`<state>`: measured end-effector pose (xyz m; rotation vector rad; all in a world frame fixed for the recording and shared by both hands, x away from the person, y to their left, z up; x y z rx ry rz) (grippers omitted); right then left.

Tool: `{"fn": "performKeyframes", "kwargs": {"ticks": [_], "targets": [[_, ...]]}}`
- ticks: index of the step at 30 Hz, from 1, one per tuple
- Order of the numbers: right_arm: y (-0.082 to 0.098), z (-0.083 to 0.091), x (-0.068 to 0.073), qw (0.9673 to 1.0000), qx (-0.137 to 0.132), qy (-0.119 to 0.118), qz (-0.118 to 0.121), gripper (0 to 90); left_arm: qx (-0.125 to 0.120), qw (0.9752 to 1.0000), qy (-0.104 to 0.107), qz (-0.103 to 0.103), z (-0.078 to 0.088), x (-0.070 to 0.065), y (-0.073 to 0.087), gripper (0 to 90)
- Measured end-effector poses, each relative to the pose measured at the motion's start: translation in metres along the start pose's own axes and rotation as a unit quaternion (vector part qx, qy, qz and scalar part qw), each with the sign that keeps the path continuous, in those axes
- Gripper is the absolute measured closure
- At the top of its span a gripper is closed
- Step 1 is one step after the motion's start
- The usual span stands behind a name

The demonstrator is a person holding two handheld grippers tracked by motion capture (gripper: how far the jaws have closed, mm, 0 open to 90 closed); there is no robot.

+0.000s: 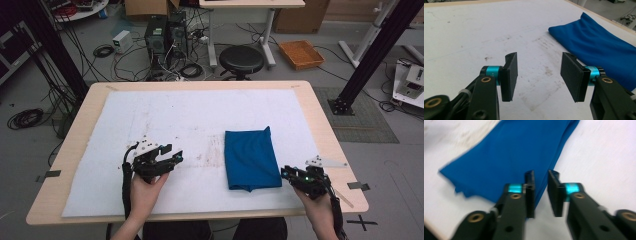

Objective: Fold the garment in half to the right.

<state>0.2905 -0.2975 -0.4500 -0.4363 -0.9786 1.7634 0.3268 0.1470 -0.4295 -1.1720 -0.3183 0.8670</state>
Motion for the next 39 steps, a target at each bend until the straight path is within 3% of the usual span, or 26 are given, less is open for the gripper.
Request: {"fn": "performKeyframes", "kwargs": {"ticks": [4,8,10,14,15,17,20,21,31,35,39], "targets": [[-0.035,-0.013,-0.008,0.9996,-0.021,0.014,0.014,73.9,0.002,0.9999,-0.004,0.01,-0.001,0.008,0.006,47.8],[-0.071,-0.042,-0.013,0.9988,-0.035,0.019,0.029,73.9,0.003,0.9999,-0.014,0.01,-0.001,0.016,0.011,47.8],[-0.082,-0.06,-0.015,0.9983,-0.025,0.035,0.04,73.9,0.007,0.9998,-0.015,0.01,-0.001,0.018,0.013,47.8],[-0.097,-0.09,-0.018,0.9981,-0.014,0.052,0.03,73.8,0.016,0.9996,-0.022,0.006,-0.003,0.021,0.019,47.7],[-0.101,-0.102,-0.021,0.9982,-0.008,0.057,0.017,73.8,0.017,0.9996,-0.021,0.007,-0.004,0.021,0.019,47.3],[-0.102,-0.107,-0.022,0.9981,-0.004,0.06,0.012,73.9,0.021,0.9996,-0.02,0.005,-0.004,0.022,0.021,47.3],[-0.103,-0.118,-0.025,0.9976,0.009,0.067,0.01,85.1,0.029,0.9993,-0.022,0.003,-0.005,0.022,0.023,47.1],[-0.103,-0.12,-0.027,0.9974,0.012,0.069,0.015,89.3,0.031,0.9993,-0.023,0.004,-0.006,0.022,0.024,47.1],[-0.097,-0.117,-0.039,0.9963,-0.01,0.084,0.008,88.6,0.029,0.9992,-0.027,0.008,-0.006,0.024,0.026,47.1],[-0.093,-0.113,-0.043,0.9956,-0.009,0.093,0.0,80.5,0.031,0.9992,-0.026,0.005,-0.006,0.025,0.026,47.1],[-0.094,-0.1,-0.042,0.9954,-0.027,0.092,-0.002,70.6,0.021,0.9991,-0.035,-0.009,-0.003,0.025,0.024,45.8]]}}
Point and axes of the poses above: each handheld gripper's, and its own axes: z roughly backward along the jaws, y roughly out of its underside, x roughly to its left, the point moved 3 cm from there along -z, roughly forward along the jaws, and after that the axes turned 6 degrees about y, right-handed, at the moved point
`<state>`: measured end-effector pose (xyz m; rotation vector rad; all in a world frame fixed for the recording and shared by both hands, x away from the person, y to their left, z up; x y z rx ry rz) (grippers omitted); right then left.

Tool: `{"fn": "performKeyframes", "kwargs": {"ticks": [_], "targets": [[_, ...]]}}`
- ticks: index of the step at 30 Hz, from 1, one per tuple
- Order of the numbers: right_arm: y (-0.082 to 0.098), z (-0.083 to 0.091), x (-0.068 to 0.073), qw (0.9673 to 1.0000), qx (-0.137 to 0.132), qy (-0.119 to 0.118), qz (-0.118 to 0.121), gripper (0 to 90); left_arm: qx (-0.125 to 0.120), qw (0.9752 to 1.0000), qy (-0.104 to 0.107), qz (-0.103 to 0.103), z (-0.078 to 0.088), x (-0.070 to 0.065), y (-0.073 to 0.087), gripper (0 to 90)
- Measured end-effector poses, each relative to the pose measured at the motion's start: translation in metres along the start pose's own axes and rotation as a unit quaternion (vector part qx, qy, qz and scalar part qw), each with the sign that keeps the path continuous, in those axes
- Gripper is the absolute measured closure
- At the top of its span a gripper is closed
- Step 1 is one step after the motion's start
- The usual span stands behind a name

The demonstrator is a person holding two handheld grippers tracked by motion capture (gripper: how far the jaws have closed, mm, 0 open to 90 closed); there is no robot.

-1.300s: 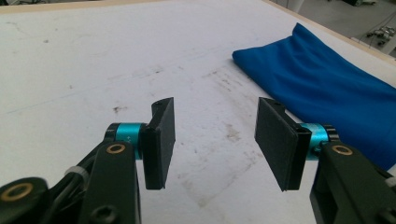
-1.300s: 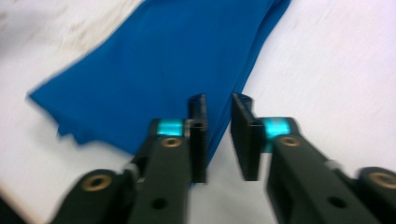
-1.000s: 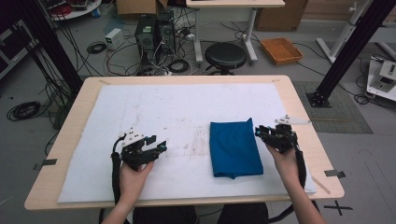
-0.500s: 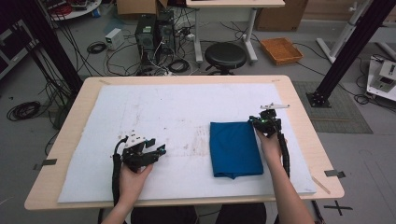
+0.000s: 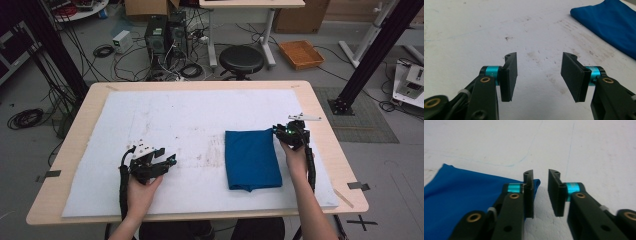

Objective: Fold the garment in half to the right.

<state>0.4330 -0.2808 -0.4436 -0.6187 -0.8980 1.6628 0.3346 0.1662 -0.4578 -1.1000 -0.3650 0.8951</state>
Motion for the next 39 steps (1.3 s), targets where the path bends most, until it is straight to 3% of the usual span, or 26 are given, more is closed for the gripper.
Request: {"fn": "performKeyframes", "kwargs": {"ticks": [3,6,11,15,22,28,34,39], "targets": [[-0.001,0.017,0.002,0.9997,-0.022,-0.004,0.005,61.3,-0.008,0.9999,0.0,-0.012,0.006,0.002,-0.005,42.4],[0.0,0.033,0.004,0.9989,-0.042,-0.022,-0.005,47.7,-0.032,0.9994,0.008,-0.004,0.018,0.009,-0.016,38.9],[0.004,0.056,0.006,0.9957,-0.06,-0.07,-0.009,31.4,-0.051,0.9986,-0.003,-0.016,0.033,0.02,-0.033,38.9],[0.002,0.071,0.004,0.9926,-0.064,-0.101,-0.021,21.1,-0.05,0.9985,-0.002,-0.024,0.037,0.024,-0.041,36.1],[0.006,0.092,-0.003,0.9914,-0.097,-0.087,-0.009,21.1,-0.058,0.9978,0.005,-0.031,0.04,0.018,-0.053,30.0],[0.006,0.094,-0.007,0.9915,-0.096,-0.087,-0.01,21.2,-0.073,0.997,-0.002,-0.026,0.045,0.019,-0.053,27.8],[0.004,0.095,-0.007,0.9913,-0.098,-0.087,-0.003,21.1,-0.091,0.9952,-0.007,-0.036,0.047,0.02,-0.049,27.8],[0.004,0.093,-0.007,0.9914,-0.097,-0.087,0.0,21.1,-0.091,0.9951,-0.009,-0.038,0.048,0.019,-0.047,27.8]]}}
Point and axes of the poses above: each handheld gripper's, and its own axes: z roughly backward along the jaws, y roughly out of its underside, x roughly to its left, the point moved 3 cm from there along -z, roughly forward along the jaws, and after that the axes turned 6 degrees about y, right-handed, at the moved point
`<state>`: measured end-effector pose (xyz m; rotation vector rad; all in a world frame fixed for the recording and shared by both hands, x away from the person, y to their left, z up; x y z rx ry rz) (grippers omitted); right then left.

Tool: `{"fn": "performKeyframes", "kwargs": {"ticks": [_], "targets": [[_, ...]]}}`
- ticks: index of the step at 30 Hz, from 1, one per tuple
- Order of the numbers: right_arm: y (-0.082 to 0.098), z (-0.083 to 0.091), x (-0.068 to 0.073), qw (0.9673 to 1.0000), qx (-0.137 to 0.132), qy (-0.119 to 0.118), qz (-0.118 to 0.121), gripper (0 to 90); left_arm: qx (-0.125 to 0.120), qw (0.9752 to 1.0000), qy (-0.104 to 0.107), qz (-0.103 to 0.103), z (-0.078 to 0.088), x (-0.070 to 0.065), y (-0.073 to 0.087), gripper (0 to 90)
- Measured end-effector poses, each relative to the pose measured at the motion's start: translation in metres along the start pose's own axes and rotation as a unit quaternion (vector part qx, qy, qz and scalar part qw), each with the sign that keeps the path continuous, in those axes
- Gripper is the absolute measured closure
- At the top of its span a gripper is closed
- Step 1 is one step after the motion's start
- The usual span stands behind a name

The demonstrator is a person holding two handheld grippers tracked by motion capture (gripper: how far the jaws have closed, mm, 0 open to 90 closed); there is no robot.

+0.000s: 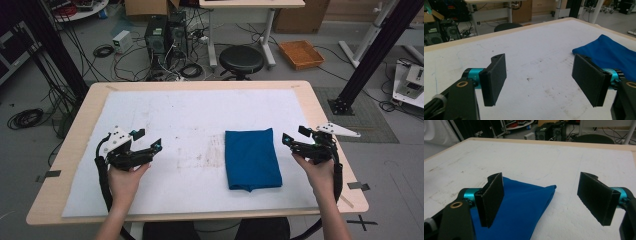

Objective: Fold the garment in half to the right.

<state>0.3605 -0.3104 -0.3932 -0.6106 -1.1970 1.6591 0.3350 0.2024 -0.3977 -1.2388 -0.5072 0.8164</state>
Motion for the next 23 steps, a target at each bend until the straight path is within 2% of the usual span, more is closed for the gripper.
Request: {"fn": "performKeyframes", "kwargs": {"ticks": [7,20,23], "targets": [[0.0006,-0.0034,0.001,1.0,0.005,-0.002,0.006,21.2,0.001,1.0,-0.005,0.003,0.0016,0.0018,0.0018,27.8],[0.0028,-0.0049,-0.0027,0.9999,0.01,-0.002,0.006,21.1,0.009,0.9999,-0.013,-0.007,-0.002,-0.0004,0.0052,27.8],[0.0031,-0.0058,-0.0028,0.9999,0.01,-0.005,0.008,21.1,0.01,0.9997,-0.016,-0.015,-0.0029,-0.0019,0.006,27.8]]}}
Point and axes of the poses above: each handheld gripper's, and its own axes: z roughly backward along the jaws, y roughly out of its underside, x roughly to its left, the point moved 3 cm from there along -z, roughly forward along the jaws, and after that the axes turned 6 degrees about y, right-handed, at the moved point
